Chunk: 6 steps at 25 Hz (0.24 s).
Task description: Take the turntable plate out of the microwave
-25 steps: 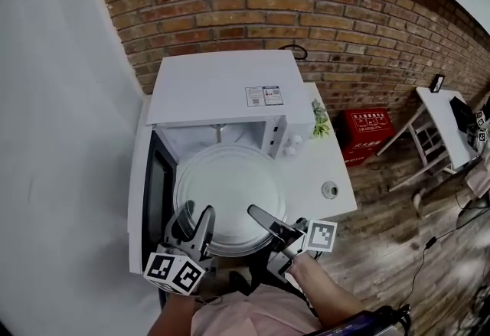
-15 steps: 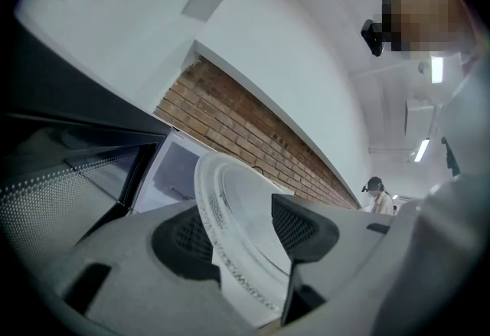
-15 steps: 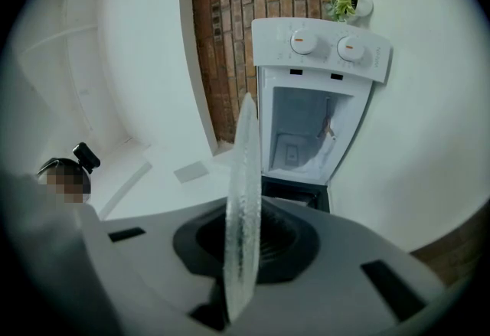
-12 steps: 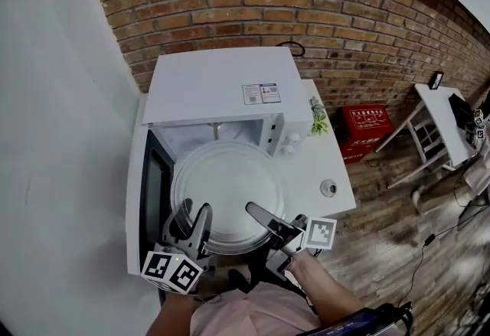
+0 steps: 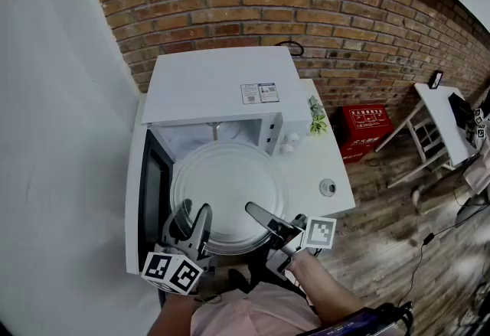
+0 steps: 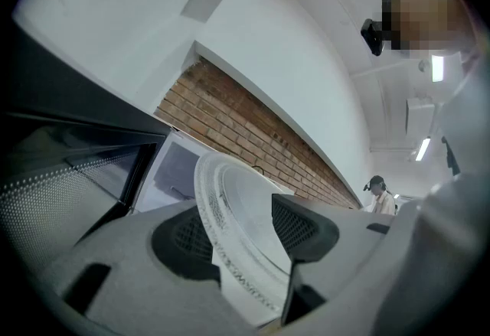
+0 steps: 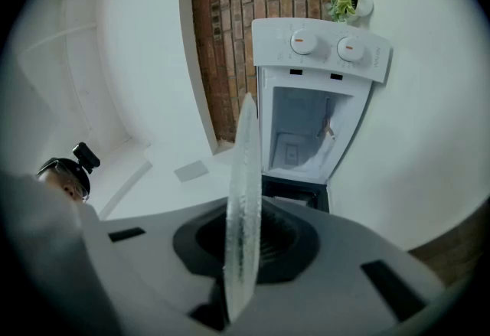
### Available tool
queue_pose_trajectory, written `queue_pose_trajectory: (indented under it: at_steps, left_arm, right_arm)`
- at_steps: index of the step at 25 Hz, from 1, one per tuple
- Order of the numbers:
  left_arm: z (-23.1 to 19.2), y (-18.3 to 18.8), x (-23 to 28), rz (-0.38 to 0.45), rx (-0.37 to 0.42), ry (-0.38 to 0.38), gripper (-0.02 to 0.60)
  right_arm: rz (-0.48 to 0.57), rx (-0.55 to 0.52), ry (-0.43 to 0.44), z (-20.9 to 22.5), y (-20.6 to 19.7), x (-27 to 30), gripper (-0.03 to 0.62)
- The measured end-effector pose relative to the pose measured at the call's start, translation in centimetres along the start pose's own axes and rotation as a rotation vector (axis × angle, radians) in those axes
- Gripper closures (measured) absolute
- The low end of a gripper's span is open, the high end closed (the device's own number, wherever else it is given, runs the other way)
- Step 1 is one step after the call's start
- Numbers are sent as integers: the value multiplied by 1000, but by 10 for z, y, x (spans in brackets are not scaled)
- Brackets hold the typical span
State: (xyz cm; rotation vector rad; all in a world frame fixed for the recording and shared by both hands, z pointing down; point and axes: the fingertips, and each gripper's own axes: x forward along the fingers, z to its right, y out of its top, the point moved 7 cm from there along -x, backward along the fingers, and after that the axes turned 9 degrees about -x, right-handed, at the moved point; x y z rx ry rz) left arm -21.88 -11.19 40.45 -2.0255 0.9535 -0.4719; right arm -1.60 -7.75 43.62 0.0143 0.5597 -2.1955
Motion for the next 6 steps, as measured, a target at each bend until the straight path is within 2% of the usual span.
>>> queue_pose_trajectory:
  at_steps: [6]
  left_arm:
    - [-1,-3,1,-4,3,0,360]
  right_arm:
    - [4,10,-5,4,-1,-2,563]
